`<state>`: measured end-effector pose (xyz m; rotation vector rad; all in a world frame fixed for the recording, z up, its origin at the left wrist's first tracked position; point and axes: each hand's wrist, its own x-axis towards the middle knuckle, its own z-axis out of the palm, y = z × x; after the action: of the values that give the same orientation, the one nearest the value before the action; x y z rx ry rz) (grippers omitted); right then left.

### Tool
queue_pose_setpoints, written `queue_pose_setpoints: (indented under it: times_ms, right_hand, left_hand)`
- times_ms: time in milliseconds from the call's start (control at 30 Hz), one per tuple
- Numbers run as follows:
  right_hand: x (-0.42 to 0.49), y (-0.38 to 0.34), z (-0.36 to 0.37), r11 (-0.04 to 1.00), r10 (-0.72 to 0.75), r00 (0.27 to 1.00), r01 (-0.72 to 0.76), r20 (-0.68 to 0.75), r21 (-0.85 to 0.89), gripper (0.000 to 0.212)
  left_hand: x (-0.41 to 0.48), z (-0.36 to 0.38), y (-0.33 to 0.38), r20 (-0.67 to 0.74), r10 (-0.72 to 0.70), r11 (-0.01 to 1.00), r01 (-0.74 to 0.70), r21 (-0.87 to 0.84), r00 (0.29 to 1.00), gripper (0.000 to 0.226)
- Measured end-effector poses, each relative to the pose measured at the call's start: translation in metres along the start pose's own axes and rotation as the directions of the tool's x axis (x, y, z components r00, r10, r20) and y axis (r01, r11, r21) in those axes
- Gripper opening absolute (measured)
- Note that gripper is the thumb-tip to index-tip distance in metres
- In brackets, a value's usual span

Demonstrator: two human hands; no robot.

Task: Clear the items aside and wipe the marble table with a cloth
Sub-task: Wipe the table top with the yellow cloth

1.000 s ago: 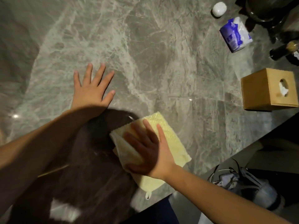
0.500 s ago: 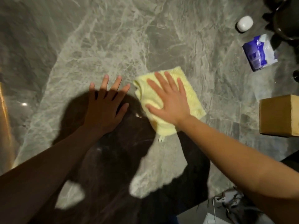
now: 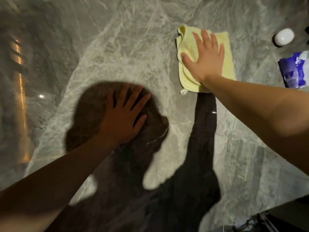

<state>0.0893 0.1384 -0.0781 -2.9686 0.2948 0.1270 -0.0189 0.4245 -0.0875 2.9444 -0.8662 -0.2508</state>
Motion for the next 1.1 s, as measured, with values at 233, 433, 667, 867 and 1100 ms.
queue_pose_setpoints:
  times_ms: [233,433,667,867,1100]
  right_hand:
    - [-0.030,-0.014,0.006,0.999,-0.023,1.000,0.023,0.013,-0.033,0.076]
    - [-0.115,-0.044,0.022,0.993,-0.113,0.993,0.114,0.035,-0.035,0.071]
    - [-0.226,-0.089,0.037,0.906,-0.406,0.903,0.418,0.142,-0.068,0.075]
    - [-0.295,-0.155,0.056,0.809,-0.580,0.795,0.588,0.181,0.007,0.076]
    - [-0.297,-0.153,0.066,0.655,-0.755,0.654,0.747,0.052,0.114,0.068]
  left_hand:
    - [-0.001,0.004,-0.003,-0.040,0.028,0.999,-0.029,-0.025,0.999,0.061]
    - [0.002,0.004,0.000,-0.086,-0.020,0.990,0.008,-0.141,0.996,0.067]
    - [-0.002,-0.015,-0.009,-0.008,-0.089,0.826,0.070,-0.559,0.996,0.064]
    - [-0.023,-0.008,-0.019,-0.001,0.106,0.925,-0.100,-0.366,0.994,0.071]
    - [-0.002,-0.010,-0.007,-0.047,0.129,0.966,-0.136,-0.219,0.991,0.072]
